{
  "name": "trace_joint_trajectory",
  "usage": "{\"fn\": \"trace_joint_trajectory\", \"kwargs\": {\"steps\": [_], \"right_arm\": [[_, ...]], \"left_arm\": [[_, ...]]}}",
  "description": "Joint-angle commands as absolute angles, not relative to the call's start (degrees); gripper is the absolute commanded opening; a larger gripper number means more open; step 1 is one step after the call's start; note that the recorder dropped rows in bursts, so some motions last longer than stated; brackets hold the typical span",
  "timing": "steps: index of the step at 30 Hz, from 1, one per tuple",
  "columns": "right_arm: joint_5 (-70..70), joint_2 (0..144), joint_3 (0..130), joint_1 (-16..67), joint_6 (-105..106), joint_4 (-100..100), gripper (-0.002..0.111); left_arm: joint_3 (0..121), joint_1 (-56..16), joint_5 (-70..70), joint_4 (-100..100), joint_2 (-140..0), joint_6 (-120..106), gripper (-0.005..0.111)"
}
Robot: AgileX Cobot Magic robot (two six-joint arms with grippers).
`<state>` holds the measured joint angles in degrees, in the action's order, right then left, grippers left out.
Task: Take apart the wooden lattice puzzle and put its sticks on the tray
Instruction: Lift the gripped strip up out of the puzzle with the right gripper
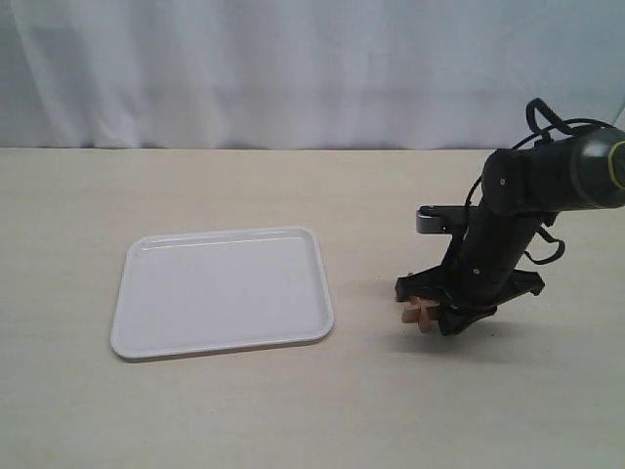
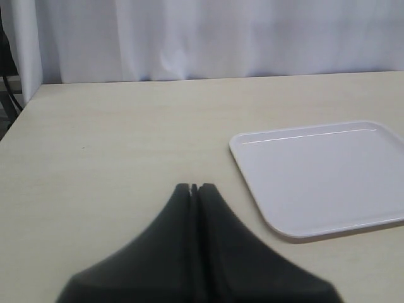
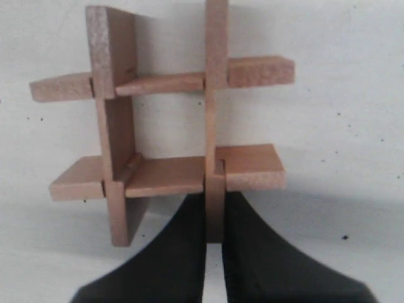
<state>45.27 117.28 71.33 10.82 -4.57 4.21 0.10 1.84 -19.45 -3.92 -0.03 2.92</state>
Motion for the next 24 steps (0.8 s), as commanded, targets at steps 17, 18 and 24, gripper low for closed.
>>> {"fn": "trace_joint_trajectory", "kwargs": {"steps": [17,18,24], "right_arm": [[49.27,109.65,71.09,10.64,-5.39,4.13,0.004],[49.78,109.23,71.09,10.73,-5.39,4.13,0.004],[50.28,108.81,71.09,11.57,-2.15,7.06,0.004]], "left_arm": [[0.0,1.94,-18.53,-3.88,0.0,2.86,0.0],[0.0,1.94,-18.53,-3.88,0.0,2.86,0.0],[0.0,1.94,-18.53,-3.88,0.0,2.86,0.0]]}}
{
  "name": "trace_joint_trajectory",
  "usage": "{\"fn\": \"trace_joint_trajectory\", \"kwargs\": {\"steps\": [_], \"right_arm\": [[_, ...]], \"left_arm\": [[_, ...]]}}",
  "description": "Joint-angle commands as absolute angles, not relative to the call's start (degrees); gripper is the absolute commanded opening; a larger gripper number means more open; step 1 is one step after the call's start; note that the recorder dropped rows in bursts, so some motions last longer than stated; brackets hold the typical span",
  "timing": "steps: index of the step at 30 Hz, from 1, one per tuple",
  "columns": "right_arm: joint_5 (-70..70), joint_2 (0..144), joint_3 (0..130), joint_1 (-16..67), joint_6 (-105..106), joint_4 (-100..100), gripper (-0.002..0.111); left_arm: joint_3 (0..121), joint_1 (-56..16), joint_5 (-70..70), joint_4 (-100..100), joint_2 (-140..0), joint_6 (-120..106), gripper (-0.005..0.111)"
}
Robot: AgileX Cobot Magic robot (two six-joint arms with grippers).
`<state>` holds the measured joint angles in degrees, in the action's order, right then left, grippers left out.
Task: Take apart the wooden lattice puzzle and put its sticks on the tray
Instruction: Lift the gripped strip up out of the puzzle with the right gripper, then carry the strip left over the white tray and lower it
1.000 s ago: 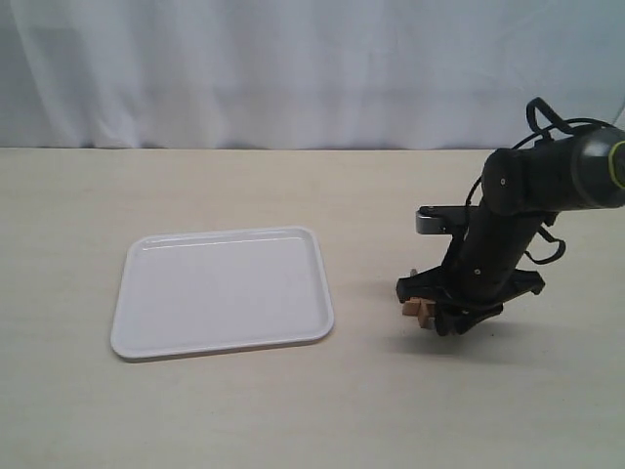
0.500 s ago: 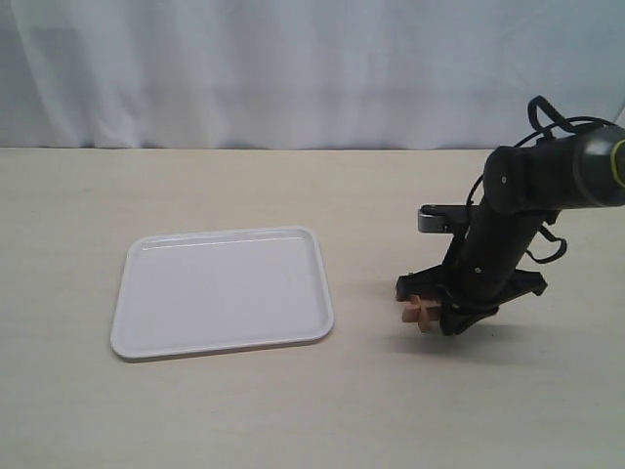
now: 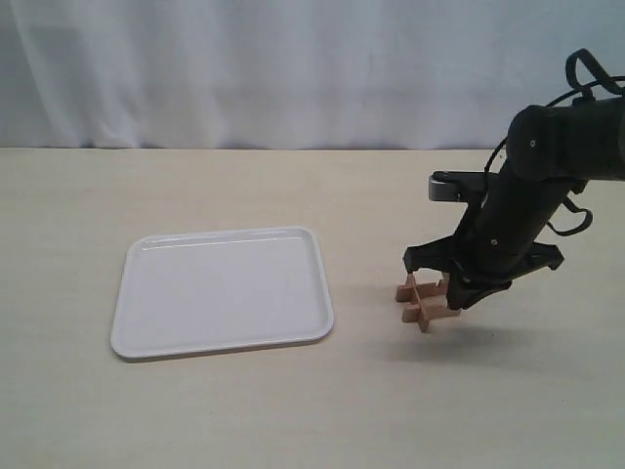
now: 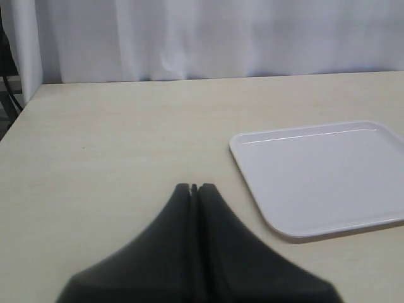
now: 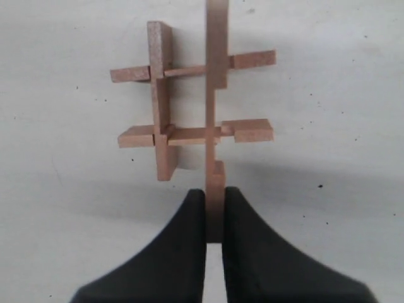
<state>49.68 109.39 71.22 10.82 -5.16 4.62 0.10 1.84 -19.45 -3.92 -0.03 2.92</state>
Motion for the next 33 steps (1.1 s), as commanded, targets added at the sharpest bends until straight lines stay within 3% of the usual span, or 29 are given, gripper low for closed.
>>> {"fn": "trace_joint_trajectory", "kwargs": {"steps": [1,13,24,33], "right_arm": [[50.28,108.81,71.25,12.24,-2.15,6.86,0.004],[58.07,121.47,94.46,27.26,-0.73,6.86,0.004],[66.61,133.26,112.19,28.86,-3.39,4.92,0.004],[65.57,136.44,114.23,28.86,-3.89,3.82,0.004]], "left_arm": [[0.0,1.94,-18.53,-3.88,0.0,2.86,0.0],[0.0,1.94,-18.53,-3.88,0.0,2.86,0.0],[0.0,1.94,-18.53,-3.88,0.0,2.86,0.0],[0.0,1.94,-18.53,-3.88,0.0,2.86,0.0]]}}
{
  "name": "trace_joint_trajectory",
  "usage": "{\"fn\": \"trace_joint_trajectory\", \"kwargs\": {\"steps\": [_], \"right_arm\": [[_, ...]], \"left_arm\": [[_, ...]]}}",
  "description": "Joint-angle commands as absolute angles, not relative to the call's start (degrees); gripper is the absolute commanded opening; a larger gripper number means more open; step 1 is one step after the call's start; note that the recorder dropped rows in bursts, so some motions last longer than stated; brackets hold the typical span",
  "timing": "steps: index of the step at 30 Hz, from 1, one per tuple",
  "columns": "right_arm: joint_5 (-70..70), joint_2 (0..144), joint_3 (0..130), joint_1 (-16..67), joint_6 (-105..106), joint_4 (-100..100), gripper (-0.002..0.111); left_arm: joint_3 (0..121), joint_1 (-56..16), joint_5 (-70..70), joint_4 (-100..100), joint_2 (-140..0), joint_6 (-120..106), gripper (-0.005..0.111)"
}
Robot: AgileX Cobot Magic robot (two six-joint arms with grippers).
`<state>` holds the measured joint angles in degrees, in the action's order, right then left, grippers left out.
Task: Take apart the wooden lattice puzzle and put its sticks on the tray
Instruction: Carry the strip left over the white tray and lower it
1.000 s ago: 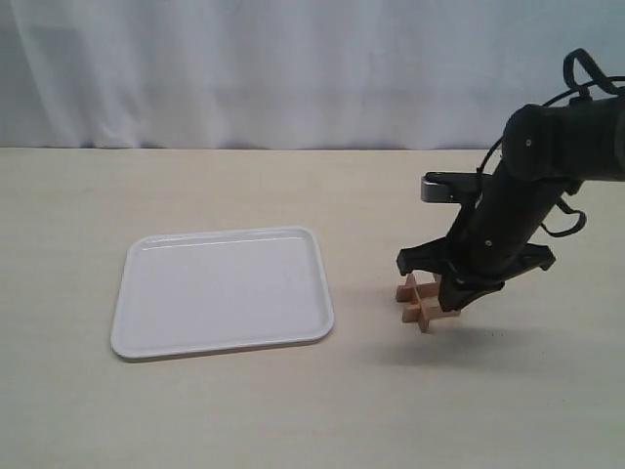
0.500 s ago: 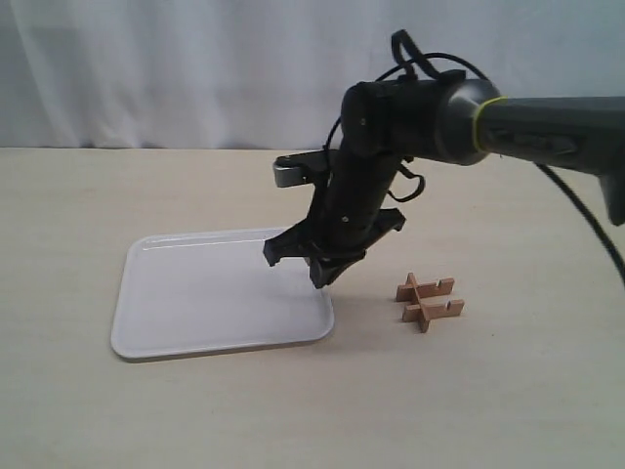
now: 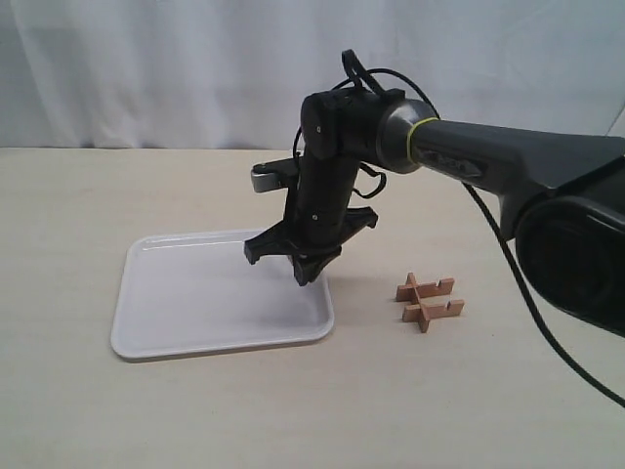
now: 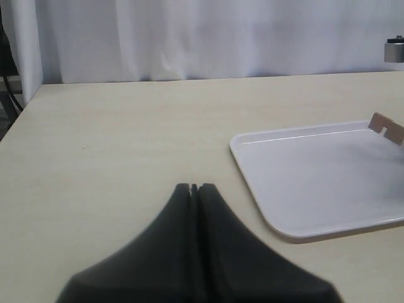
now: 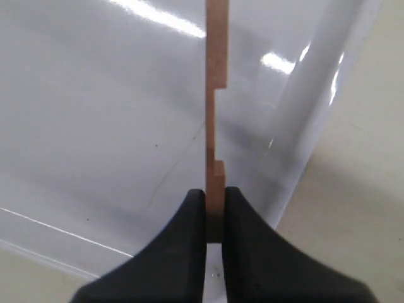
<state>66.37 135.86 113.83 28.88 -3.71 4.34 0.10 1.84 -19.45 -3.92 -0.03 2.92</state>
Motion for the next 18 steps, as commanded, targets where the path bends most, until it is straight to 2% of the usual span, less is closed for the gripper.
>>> {"fn": "trace_joint_trajectory", "kwargs": {"steps": [1,6,8,18], "right_arm": [[65.18,136.59,114.23,28.86,-4.38,3.82,0.004],[63.15,136.97,114.23,28.86,-6.78,3.54,0.005],[62.59,136.97,114.23,28.86,-6.88,3.54,0.009],[62.02,136.97,114.23,28.86,-6.98,3.67,0.046]], "left_arm": [[0.0,1.94,-18.53,-3.88,0.0,2.86,0.0],[0.0,1.94,-18.53,-3.88,0.0,2.86,0.0],[0.0,1.94,-18.53,-3.88,0.0,2.86,0.0],[0.0,1.94,-18.53,-3.88,0.0,2.86,0.0]]}}
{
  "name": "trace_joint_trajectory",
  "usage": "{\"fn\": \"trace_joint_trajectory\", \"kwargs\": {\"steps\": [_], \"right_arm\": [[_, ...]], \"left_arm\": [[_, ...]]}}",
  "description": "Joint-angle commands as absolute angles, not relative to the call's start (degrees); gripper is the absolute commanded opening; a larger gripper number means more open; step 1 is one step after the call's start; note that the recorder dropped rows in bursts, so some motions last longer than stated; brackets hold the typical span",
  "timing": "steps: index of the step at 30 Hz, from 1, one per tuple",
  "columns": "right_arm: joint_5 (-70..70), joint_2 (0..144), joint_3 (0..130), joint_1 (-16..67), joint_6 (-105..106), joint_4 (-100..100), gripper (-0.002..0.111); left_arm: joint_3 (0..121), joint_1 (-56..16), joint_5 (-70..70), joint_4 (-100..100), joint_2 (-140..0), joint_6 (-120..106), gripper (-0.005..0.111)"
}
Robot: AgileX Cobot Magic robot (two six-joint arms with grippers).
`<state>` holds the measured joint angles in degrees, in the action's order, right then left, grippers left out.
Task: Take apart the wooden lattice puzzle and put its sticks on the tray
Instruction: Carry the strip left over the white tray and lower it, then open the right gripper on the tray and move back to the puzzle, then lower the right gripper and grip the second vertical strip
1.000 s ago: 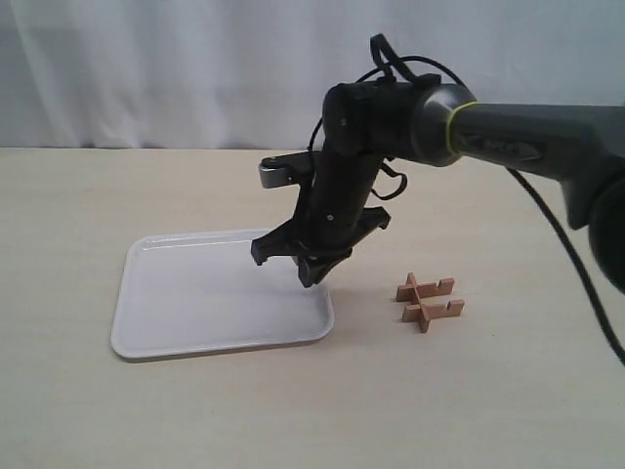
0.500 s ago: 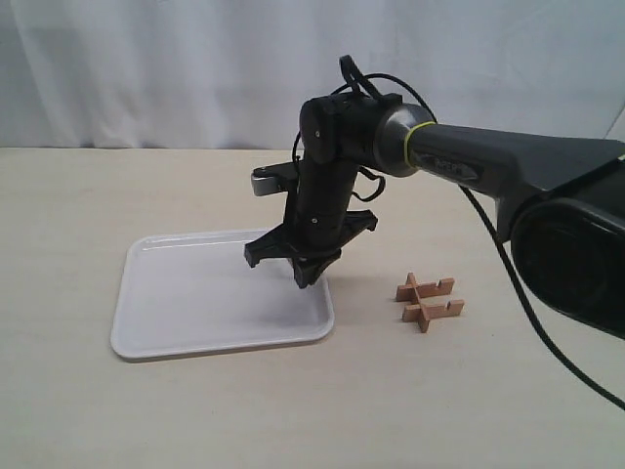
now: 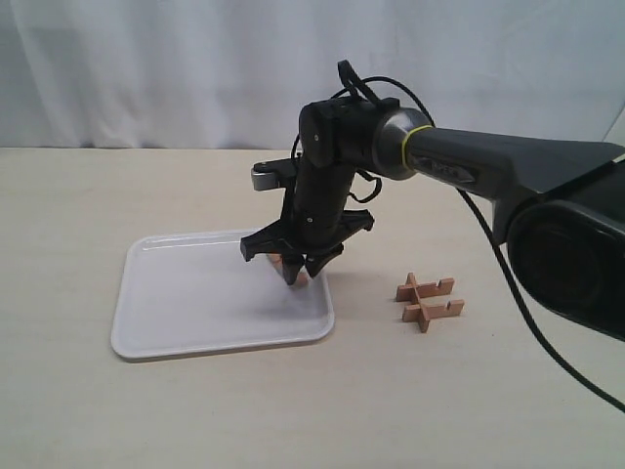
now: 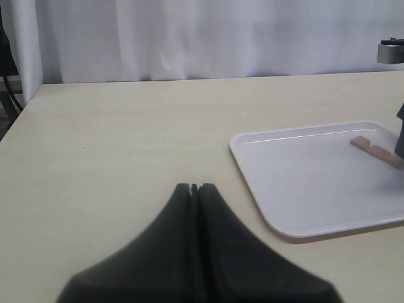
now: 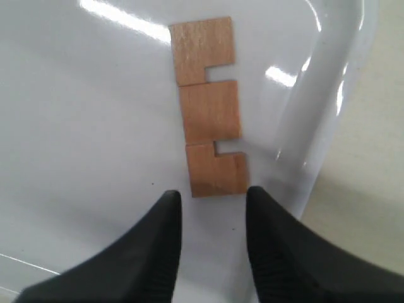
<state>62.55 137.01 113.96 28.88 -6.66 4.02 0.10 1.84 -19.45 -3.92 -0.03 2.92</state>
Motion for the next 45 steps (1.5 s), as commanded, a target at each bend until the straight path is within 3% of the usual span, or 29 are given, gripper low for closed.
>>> {"fn": "trace_joint_trajectory", "kwargs": {"steps": [1,5,18,33,45], "right_arm": [[62.16,136.84,114.23,28.86,-7.25,3.67,0.049],[63.87,135.75,114.46,28.86,-7.25,3.67,0.056],[69.96,127.82,114.31,28.76,-5.04,-3.08,0.056],[69.96,109.64,85.72,25.04,-6.83,-7.08,0.056],[53.68,109.32,73.96,20.65,-6.83,-3.38,0.056]], "left_arm": [[0.0,1.94,-18.53,-3.88,0.0,2.86,0.0],[0.0,1.94,-18.53,-3.88,0.0,2.86,0.0],[0.0,1.94,-18.53,-3.88,0.0,2.86,0.0],[0.0,1.94,-18.53,-3.88,0.0,2.86,0.0],[0.0,1.94,-18.53,-3.88,0.0,2.86,0.0]]}}
